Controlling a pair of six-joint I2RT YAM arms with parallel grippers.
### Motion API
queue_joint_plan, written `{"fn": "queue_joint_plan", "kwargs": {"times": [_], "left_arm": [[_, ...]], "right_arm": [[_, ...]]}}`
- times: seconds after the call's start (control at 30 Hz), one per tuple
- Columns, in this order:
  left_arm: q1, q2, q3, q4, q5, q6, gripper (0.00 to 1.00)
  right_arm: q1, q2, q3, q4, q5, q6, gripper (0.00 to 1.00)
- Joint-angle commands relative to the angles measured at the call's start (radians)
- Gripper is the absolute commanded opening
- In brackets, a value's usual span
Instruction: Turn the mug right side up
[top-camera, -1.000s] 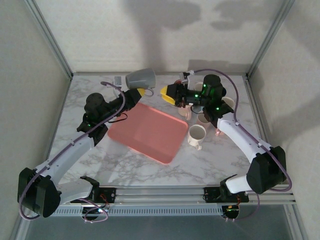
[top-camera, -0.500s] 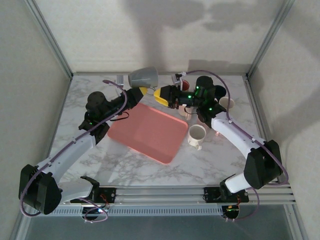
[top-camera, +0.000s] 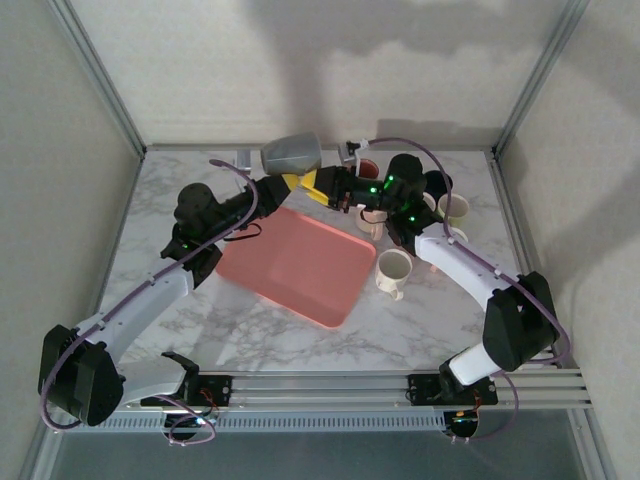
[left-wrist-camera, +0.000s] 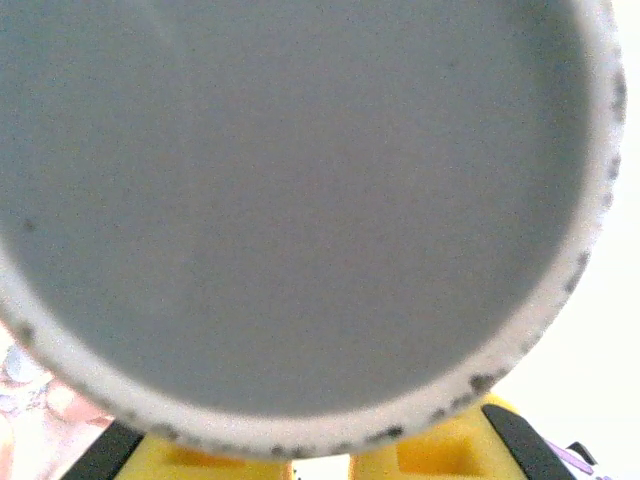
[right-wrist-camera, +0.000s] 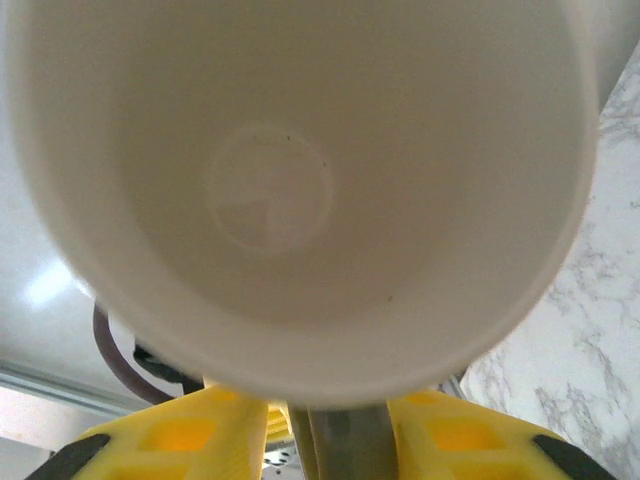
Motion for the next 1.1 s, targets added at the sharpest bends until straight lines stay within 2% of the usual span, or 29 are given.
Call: {"fn": "queue_joint_plan", "kwargs": {"times": [0.0,0.23,0.33,0.37,0.43,0.5,0.53,0.6,0.63,0.87,1.07], "left_arm": [[-0.015,-0.006,0.032,0.146,0.009,-0.014,0.00],[-0.026,0.009,0.029,0.165,0.008,-0.022,0.00],[-0.025,-0.001,0.029,0.085,-0.042,0.009,0.00],[-0.025,-0.007,0.028,0.047,-0.070,0.028,0.00],[-0.026,-0.016,0.018,0.025,-0.085,0.051,0.02],[-0.025,-0.019,0.016,0.006,-0.087,0.066,0.14],[-0.026,-0.018,0.016,-0.011,-0.089,0.075,0.24],[-0.026,-0.012,0.022,-0.048,-0.083,0.098,0.55],[-0.025,-0.009,0.026,-0.066,-0.078,0.108,0.61],[-0.014,-0.039,0.040,-0.257,-0.087,0.231,0.84],[0.007,-0.108,0.011,-0.363,-0.115,0.347,0.89]], "right_arm": [[0.009,0.003,0.003,0.112,0.046,0.040,0.32],[0.009,0.016,-0.001,0.174,0.067,0.074,0.18],[0.010,-0.006,0.001,0.118,0.077,0.013,0.08],[0.009,-0.018,0.004,0.082,0.083,-0.022,0.02],[0.010,-0.039,0.005,0.021,0.102,-0.083,0.00],[0.009,-0.049,0.017,-0.028,0.103,-0.131,0.00],[0.009,-0.050,0.022,-0.043,0.104,-0.146,0.00],[0.006,-0.050,0.037,-0.076,0.103,-0.177,0.00],[0.005,-0.050,0.042,-0.087,0.104,-0.188,0.00],[-0.013,-0.062,0.064,-0.190,0.112,-0.281,0.00],[-0.020,-0.078,0.101,-0.369,0.123,-0.454,0.00]]}}
